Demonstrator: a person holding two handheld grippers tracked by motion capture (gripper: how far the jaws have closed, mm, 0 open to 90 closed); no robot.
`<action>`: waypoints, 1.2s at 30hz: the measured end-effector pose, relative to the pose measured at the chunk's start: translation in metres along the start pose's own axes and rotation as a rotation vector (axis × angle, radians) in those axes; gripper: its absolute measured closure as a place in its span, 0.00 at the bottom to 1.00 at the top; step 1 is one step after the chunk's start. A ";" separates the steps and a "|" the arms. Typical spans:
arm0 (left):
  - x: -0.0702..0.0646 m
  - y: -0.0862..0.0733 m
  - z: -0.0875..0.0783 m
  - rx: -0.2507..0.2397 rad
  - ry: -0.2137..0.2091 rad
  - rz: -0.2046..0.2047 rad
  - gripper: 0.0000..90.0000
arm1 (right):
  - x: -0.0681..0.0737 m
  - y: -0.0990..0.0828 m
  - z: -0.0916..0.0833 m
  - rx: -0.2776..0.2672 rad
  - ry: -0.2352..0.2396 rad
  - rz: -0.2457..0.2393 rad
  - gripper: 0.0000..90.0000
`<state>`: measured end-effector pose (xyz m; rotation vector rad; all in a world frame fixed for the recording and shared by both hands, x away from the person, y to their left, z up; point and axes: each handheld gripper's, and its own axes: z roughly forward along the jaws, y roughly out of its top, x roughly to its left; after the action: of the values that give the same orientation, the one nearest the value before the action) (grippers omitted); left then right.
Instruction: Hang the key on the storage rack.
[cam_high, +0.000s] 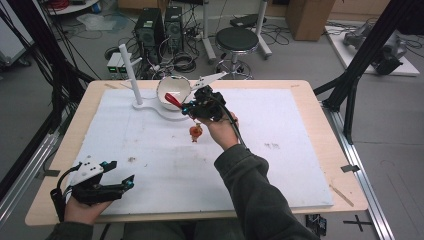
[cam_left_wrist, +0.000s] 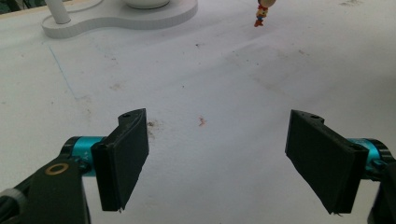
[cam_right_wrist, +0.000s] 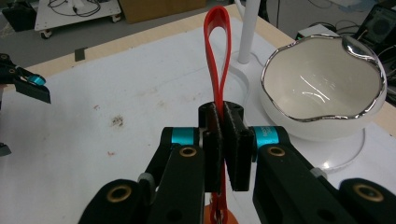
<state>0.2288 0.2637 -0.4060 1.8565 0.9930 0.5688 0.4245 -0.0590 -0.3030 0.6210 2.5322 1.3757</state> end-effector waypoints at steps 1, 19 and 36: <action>0.000 0.000 0.000 0.000 -0.001 0.000 0.24 | 0.000 0.001 0.001 -0.001 0.003 -0.001 0.96; 0.000 0.000 0.000 -0.005 -0.001 0.000 0.24 | 0.003 0.013 0.014 -0.008 0.018 0.004 0.96; 0.001 0.000 -0.002 -0.001 -0.002 0.003 0.24 | 0.008 0.026 0.026 -0.018 0.025 -0.002 0.96</action>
<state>0.2282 0.2653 -0.4052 1.8572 0.9886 0.5685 0.4331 -0.0237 -0.2955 0.6024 2.5357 1.4127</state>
